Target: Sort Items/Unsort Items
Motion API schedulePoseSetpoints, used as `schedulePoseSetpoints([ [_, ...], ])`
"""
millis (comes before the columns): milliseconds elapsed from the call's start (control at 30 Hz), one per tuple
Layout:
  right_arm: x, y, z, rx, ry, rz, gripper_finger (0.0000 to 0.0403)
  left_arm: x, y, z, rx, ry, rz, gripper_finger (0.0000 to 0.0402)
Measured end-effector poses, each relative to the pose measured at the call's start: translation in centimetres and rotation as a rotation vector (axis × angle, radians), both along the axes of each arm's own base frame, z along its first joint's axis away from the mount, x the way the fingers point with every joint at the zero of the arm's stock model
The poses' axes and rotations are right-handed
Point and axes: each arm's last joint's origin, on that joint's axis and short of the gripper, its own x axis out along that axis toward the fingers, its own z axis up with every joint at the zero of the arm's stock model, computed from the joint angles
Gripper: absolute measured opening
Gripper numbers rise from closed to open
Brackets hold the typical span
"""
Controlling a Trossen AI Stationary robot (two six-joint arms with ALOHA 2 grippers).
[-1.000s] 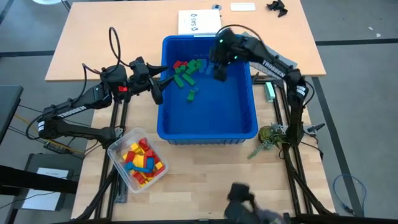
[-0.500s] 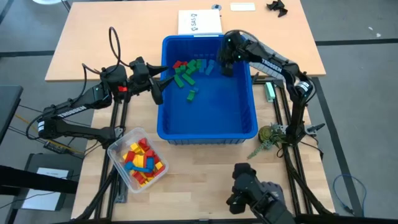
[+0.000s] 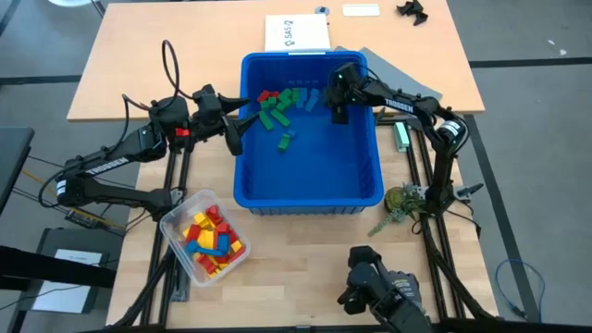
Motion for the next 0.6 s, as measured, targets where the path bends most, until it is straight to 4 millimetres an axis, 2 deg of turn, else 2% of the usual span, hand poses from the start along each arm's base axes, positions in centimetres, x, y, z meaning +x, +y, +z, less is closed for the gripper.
schedulePoseSetpoints([
  [300, 2.0, -2.7, -2.3, 0.044, 0.082, -0.046, 0.0229, 0.0, 0.0, 0.0, 0.000, -0.001, 0.000, 0.0248],
  [467, 2.5, -4.7, -3.3, 0.124, 0.138, -0.084, 0.0229, 0.0, 0.0, 0.0, 0.000, 0.000, 0.000, 0.0248],
  [600, 2.8, -5.8, -5.0, 0.190, 0.198, -0.093, 0.0229, 0.0, 0.0, 0.0, 0.000, 0.000, 0.000, 0.0248],
])
